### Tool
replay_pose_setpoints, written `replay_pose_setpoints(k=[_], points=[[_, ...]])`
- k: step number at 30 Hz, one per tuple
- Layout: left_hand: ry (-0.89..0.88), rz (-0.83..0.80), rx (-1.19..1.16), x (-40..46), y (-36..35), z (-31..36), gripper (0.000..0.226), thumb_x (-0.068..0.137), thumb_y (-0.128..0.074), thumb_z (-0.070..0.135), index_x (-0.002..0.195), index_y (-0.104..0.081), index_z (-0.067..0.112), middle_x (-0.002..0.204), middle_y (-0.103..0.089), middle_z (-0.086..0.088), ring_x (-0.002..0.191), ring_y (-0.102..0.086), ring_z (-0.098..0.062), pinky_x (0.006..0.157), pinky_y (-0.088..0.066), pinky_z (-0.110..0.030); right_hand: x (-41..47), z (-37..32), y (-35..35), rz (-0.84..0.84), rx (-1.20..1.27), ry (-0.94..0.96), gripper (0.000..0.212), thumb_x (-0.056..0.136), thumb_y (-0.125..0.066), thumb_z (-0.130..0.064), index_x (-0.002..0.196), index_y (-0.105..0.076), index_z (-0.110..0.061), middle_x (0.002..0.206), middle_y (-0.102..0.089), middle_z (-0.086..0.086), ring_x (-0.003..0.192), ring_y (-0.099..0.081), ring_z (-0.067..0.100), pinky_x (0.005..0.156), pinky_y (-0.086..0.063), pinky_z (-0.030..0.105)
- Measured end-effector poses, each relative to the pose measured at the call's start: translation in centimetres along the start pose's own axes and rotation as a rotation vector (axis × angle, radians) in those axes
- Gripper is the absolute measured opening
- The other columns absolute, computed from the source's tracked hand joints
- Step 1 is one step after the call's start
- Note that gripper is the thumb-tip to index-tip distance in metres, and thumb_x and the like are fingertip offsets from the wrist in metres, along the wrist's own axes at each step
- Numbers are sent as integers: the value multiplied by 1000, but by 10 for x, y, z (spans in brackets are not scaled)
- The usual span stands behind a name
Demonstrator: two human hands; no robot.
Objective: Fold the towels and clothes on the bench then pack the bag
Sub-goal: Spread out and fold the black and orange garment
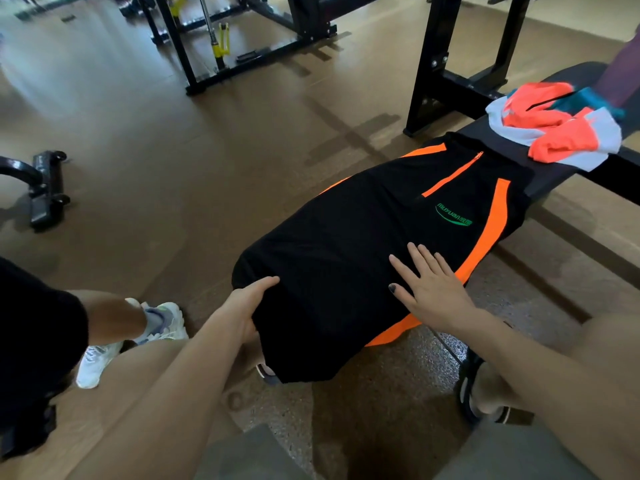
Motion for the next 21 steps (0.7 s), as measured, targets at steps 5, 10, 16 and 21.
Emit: replay_pose_setpoints(k=[5,10,16,21], points=[[-73,34,52,8,3,1,81,71,-83,37,140,-50,13,130,-63,-10,109,-66,-35,98,-53,-52,-1,1,-3,2,-12,-4,67,99,-10,-64,159,4,-36,167,11,7,153,15,22,125,5,41],[-82,76,1,1,-3,7,70,78,-80,30,140,-51,14,126,-65,-10,104,-67,-34,94,-55,-50,1,1,-4,1,-17,-12,67,99,-10,-64,159,4,-36,167,10,7,153,14,23,125,4,42],[-21,23,-115,-8,0,11,52,90,-74,26,135,-55,11,116,-69,-13,101,-68,-33,90,-56,-46,2,-1,-3,-5,-20,-10,66,101,-12,-63,159,5,-35,167,13,8,153,15,23,125,4,42],[7,-128,-232,-15,3,13,35,93,-69,28,122,-66,9,115,-74,-11,107,-68,-30,81,-54,-40,2,1,-4,-3,-18,-8,66,101,-13,-64,158,6,-37,166,15,6,152,18,22,125,6,41]])
Point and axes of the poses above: each hand's wrist, its own x-axis towards the middle knuckle, its own y-axis out of the back of the hand, z = x × y, the point moved 3 cm from there along x, towards the middle knuckle
